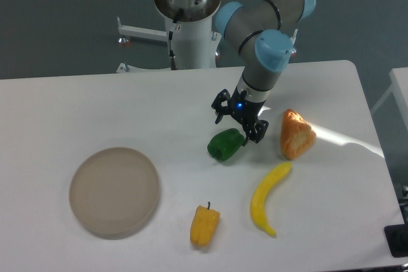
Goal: Pick up the green pepper from the table
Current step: 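Lower the open gripper around the green pepper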
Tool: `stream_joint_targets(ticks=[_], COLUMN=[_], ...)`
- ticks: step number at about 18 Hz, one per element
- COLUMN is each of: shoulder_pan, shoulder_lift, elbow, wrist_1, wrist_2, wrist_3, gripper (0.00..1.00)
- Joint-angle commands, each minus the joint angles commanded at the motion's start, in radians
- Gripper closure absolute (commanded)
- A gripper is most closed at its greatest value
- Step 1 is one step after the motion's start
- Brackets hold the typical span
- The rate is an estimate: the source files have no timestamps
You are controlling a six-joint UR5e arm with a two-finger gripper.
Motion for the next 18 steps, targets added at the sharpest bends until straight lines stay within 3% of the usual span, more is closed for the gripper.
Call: stream_joint_targets(ticks=[10,11,13,14,15,18], shoulder_pan=[-0.011,-0.011,-0.009,-0.009,-0.009,-0.008], shoulder_lift=[-0.015,-0.017,-0.017,-0.017,-0.017,-0.017], elbow=[0.005,0.009,0.011,0.012,0.014,0.026], wrist_1=[0.002,0.002,0.002,0.002,0.002,0.0], wrist_2=[0.002,0.002,0.002,0.002,0.002,0.002], wrist_3=[0.0,-0.002,0.0,0.0,0.0,0.002], gripper=[0.0,0.1,0.47,0.59,0.67,0.7])
